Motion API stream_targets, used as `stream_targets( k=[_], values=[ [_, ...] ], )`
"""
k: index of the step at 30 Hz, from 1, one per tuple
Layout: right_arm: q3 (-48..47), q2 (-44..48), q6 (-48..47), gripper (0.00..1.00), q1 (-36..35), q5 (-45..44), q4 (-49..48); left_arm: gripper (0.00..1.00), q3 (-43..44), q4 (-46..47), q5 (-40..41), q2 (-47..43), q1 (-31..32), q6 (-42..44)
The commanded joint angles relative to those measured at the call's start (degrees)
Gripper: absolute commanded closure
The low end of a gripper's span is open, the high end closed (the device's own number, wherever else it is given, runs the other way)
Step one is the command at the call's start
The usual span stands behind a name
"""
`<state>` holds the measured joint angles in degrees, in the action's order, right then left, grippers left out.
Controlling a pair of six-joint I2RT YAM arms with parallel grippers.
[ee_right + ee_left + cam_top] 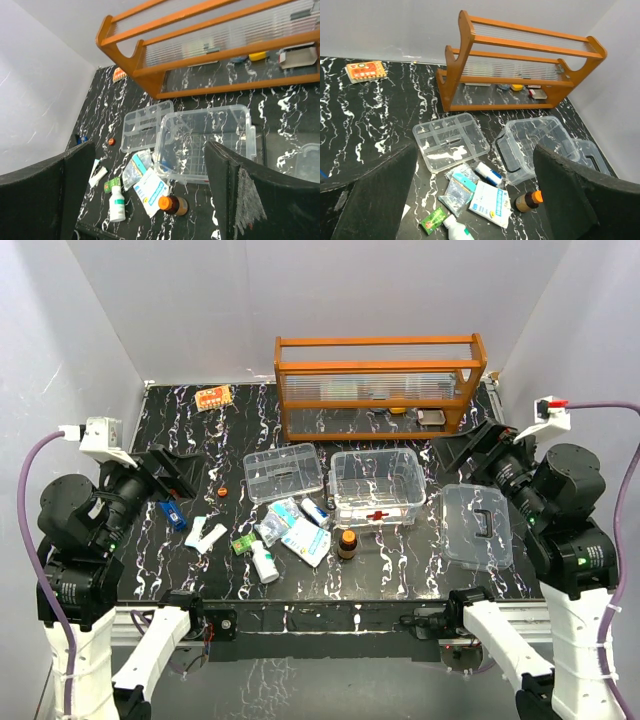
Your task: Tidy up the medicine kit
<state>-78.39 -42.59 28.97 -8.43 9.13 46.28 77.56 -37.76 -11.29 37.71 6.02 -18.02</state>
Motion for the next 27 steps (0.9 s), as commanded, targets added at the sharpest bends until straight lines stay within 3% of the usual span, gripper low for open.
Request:
stream_targets(
  k=[1,7,13,20,27],
  values=[
    [2.28,0.86,1.27,0.1,1.26,6.18,-3.02,0.02,-0.87,2.2,-7.6,-0.23,-1.29,-0.31],
    [7.56,0.95,-0.36,0.09,1.84,12.82,-4.64,0.01,-3.91,4.9,-16.63,0.0,-1.54,-0.14],
    [14.14,1.11,-2.44,0.11,1.98,19.78,-9.52,0.01,-7.8,8.66,-33.84,3.34,-0.3,2.86],
    [17.33,0.06,-5.85,0.12,2.07,22.08,-14.01,0.01,-17.33,16.6,-38.47,8.17,0.9,0.24],
    [19.72,-2.33,-5.13,0.14,2.06,21.5,-17.56,0.02,-31.35,31.71,-37.54,8.72,4.95,-9.61]
  ],
)
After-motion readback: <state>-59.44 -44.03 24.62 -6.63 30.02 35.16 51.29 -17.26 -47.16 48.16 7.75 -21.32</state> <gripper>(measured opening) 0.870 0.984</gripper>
